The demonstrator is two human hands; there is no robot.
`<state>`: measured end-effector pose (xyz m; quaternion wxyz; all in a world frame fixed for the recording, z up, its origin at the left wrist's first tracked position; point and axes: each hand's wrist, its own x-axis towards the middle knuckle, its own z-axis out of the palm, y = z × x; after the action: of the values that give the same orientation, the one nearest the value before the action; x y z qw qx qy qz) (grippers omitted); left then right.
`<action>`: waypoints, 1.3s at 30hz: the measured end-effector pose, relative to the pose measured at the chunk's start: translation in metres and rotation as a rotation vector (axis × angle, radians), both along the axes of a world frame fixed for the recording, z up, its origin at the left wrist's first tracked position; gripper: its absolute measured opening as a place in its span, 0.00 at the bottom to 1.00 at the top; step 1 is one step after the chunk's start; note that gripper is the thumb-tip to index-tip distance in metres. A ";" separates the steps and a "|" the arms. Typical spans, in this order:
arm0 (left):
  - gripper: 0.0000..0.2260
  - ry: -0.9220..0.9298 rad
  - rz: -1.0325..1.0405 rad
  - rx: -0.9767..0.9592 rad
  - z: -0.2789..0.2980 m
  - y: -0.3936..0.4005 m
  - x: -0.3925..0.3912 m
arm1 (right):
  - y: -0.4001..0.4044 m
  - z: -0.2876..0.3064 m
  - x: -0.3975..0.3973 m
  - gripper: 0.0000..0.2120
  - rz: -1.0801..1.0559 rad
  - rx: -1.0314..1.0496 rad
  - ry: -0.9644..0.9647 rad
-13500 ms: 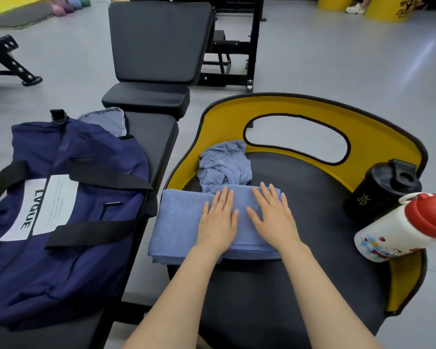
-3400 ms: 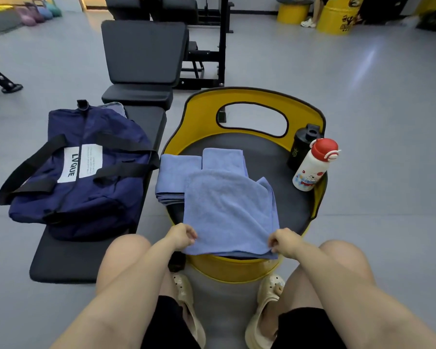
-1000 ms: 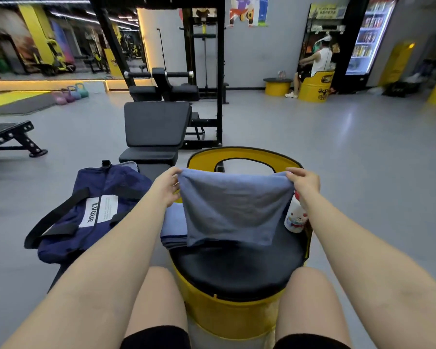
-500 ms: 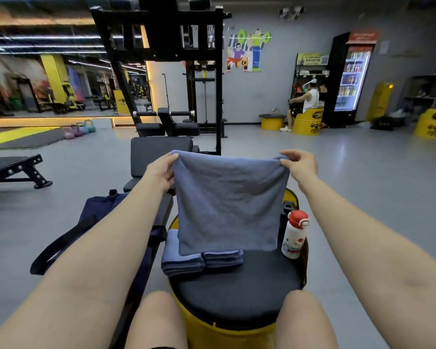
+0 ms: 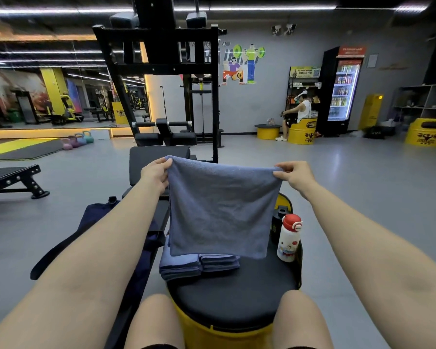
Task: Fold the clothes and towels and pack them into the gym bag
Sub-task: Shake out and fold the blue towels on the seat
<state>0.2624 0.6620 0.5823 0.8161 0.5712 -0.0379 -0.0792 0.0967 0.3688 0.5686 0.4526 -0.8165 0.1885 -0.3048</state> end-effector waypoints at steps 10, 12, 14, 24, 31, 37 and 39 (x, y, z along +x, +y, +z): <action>0.06 -0.147 0.101 0.106 0.000 0.005 -0.013 | 0.009 0.002 -0.021 0.10 -0.138 -0.199 -0.005; 0.03 -0.151 0.118 0.107 0.002 0.006 -0.015 | 0.011 0.005 -0.024 0.10 -0.144 -0.203 -0.015; 0.05 -0.162 0.142 0.110 0.004 0.007 -0.016 | 0.013 0.008 -0.026 0.10 -0.151 -0.211 -0.028; 0.10 -0.261 0.122 0.386 -0.007 0.018 -0.024 | 0.021 0.007 -0.042 0.10 -0.166 -0.271 -0.049; 0.13 -0.123 0.027 0.309 -0.020 0.020 -0.033 | 0.025 0.002 -0.052 0.10 -0.173 -0.254 -0.060; 0.07 -0.175 0.114 0.271 -0.026 0.023 -0.039 | 0.025 0.001 -0.055 0.10 -0.198 -0.213 -0.079; 0.09 -0.262 0.177 0.346 -0.024 0.024 -0.043 | 0.026 0.001 -0.056 0.10 -0.188 -0.223 -0.075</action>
<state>0.2197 0.6856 0.5587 0.6979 0.7090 -0.0792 0.0622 0.0405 0.3949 0.5697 0.3353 -0.8285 0.2119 -0.3953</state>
